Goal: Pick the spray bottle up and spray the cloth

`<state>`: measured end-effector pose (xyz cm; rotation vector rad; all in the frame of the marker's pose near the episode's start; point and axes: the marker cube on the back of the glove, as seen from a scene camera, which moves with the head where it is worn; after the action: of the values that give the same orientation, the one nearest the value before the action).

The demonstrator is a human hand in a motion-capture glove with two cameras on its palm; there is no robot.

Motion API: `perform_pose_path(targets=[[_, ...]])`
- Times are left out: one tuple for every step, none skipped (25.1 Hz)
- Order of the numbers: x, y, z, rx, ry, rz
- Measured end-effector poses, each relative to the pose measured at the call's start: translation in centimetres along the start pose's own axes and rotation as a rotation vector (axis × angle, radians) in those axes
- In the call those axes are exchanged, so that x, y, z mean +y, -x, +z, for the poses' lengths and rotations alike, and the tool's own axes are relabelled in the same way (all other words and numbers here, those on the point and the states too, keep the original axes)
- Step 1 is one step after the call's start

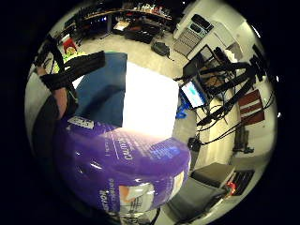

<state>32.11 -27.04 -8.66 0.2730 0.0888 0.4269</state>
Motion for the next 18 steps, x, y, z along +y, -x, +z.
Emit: perform_pose_path(targets=[[-0.1, 0.3, 0.2, 0.021, 0.016, -0.008], [-0.2, 0.6, 0.4, 0.043, 0.032, -0.015], [-0.3, 0.9, 0.6, 0.067, 0.049, -0.020], [-0.4, 1.1, 0.9, 0.093, 0.066, -0.024], [-0.4, 1.3, 1.2, 0.119, 0.084, -0.029], [-0.4, 1.5, 1.5, 0.142, 0.102, -0.036], [-0.4, 1.8, 1.9, 0.162, 0.121, -0.045], [-0.4, 2.0, 2.2, 0.182, 0.138, -0.054], [-0.4, 2.2, 2.5, 0.204, 0.154, -0.063], [-0.3, 2.4, 2.8, 0.230, 0.168, -0.072], [-0.3, 2.6, 3.0, 0.258, 0.182, -0.085], [-0.2, 2.7, 3.3, 0.288, 0.197, -0.103], [-0.1, 2.9, 3.5, 0.318, 0.211, -0.126], [0.0, 3.0, 3.7, 0.347, 0.225, -0.148], [0.1, 3.2, 3.9, 0.376, 0.238, -0.165], [0.2, 3.4, 4.1, 0.402, 0.250, -0.177], [0.3, 3.5, 4.2, 0.424, 0.260, -0.189], [0.4, 3.7, 4.3, 0.439, 0.270, -0.201]])
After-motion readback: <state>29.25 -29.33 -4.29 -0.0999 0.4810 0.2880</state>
